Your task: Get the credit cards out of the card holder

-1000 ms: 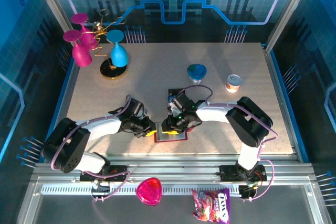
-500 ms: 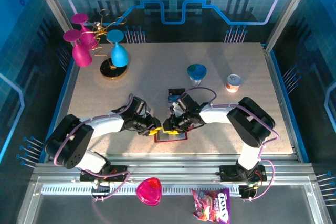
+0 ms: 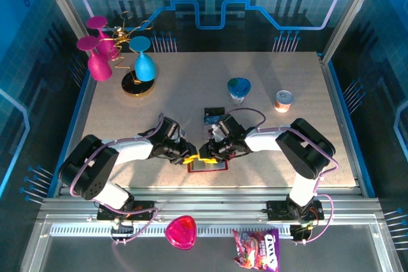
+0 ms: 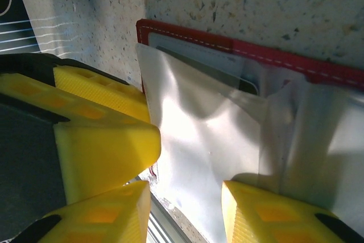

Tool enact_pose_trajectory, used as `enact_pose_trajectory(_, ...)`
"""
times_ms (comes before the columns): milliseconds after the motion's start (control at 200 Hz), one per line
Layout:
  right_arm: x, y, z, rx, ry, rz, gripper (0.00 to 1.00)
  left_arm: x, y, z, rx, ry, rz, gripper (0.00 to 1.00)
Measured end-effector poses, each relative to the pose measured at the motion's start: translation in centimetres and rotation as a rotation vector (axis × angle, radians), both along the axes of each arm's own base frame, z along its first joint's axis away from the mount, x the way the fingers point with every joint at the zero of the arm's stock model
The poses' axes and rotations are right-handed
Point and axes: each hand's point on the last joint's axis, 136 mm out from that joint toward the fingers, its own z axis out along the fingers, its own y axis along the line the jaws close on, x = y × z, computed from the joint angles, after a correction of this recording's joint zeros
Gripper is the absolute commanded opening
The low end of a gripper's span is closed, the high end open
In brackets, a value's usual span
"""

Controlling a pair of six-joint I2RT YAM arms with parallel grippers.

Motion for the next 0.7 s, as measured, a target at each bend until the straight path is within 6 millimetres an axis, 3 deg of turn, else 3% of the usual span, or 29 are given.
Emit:
enact_pose_trajectory(295, 0.2, -0.3, 0.6, -0.003, -0.001, -0.019, 0.41, 0.2, -0.2, 0.4, -0.001, -0.001, -0.003, 0.26)
enact_pose_trajectory(700, 1.8, -3.6, 5.3, -0.006, -0.09, -0.085, 0.41, 1.7, -1.7, 3.5, -0.038, -0.063, -0.023, 0.31)
